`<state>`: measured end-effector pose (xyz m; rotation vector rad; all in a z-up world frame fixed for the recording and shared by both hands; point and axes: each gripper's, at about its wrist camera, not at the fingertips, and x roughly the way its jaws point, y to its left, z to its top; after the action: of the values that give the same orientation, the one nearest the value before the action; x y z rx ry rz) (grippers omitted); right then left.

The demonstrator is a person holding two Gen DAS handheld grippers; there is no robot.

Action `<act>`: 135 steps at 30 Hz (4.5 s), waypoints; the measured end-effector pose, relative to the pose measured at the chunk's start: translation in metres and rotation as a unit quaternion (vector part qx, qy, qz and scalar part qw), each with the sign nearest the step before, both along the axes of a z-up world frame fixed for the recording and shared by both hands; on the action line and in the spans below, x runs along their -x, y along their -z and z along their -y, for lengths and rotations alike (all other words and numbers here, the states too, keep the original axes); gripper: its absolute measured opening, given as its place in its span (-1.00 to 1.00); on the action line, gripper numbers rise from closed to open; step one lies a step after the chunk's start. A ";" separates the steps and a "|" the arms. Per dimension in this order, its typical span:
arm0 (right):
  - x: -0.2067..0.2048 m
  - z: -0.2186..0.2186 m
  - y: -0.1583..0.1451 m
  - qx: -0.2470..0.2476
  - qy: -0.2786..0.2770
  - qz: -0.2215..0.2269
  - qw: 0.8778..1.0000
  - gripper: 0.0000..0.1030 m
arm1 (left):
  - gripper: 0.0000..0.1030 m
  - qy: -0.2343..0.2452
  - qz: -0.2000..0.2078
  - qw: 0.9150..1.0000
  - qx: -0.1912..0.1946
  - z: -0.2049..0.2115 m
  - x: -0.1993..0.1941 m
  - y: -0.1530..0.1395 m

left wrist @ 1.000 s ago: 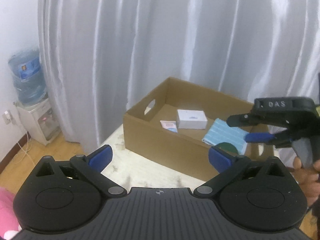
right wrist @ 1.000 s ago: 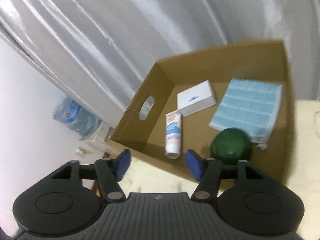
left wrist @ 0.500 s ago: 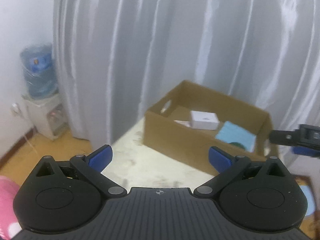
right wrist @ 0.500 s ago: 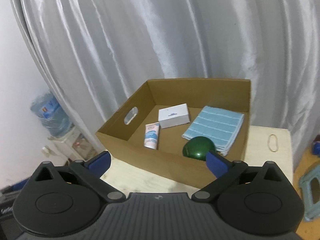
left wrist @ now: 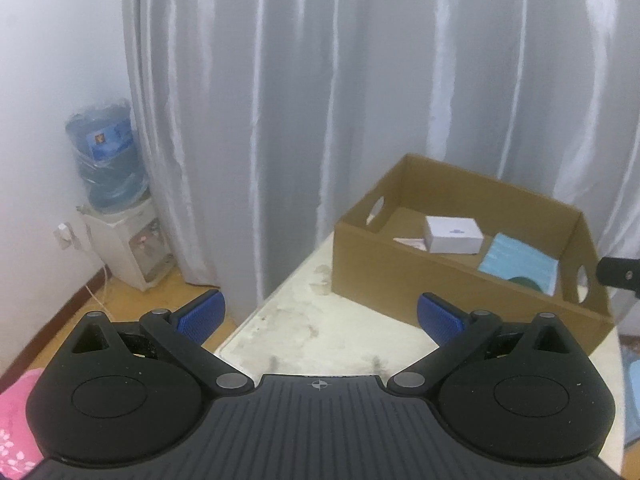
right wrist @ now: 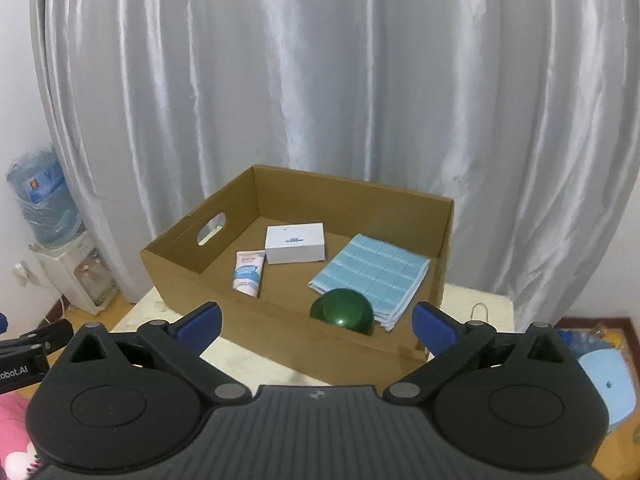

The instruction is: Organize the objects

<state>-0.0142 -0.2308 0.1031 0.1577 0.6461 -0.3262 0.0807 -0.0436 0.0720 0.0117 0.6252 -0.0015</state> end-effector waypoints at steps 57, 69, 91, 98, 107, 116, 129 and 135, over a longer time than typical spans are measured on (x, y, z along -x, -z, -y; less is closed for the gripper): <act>-0.052 0.006 0.048 -0.025 0.101 -0.068 0.992 1.00 | 0.99 0.171 -0.098 0.980 0.040 0.037 -0.089 0.027; -0.050 0.021 0.055 -0.045 0.117 -0.073 0.989 1.00 | 0.99 0.196 -0.091 0.976 0.012 0.055 -0.091 0.028; -0.052 0.030 0.057 -0.064 0.131 -0.075 0.986 1.00 | 0.99 0.210 -0.088 0.974 0.005 0.065 -0.092 0.027; -0.053 0.028 0.058 -0.067 0.131 -0.078 0.986 1.00 | 0.99 0.210 -0.088 0.974 0.006 0.064 -0.094 0.026; -0.053 0.028 0.057 -0.068 0.131 -0.078 0.986 1.00 | 0.99 0.209 -0.086 0.974 0.006 0.062 -0.094 0.026; -0.052 0.026 0.055 -0.069 0.133 -0.077 0.986 1.00 | 0.99 0.210 -0.086 0.974 0.006 0.061 -0.094 0.026; -0.051 0.025 0.055 -0.071 0.134 -0.075 0.986 1.00 | 0.99 0.210 -0.085 0.974 0.006 0.061 -0.094 0.024; -0.051 0.025 0.056 -0.072 0.135 -0.074 0.985 1.00 | 0.99 0.210 -0.085 0.974 0.006 0.061 -0.094 0.023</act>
<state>0.0364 -0.2561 0.0476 0.3636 0.7983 -0.5571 0.1743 -0.1043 0.0490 0.1342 0.7841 -0.4192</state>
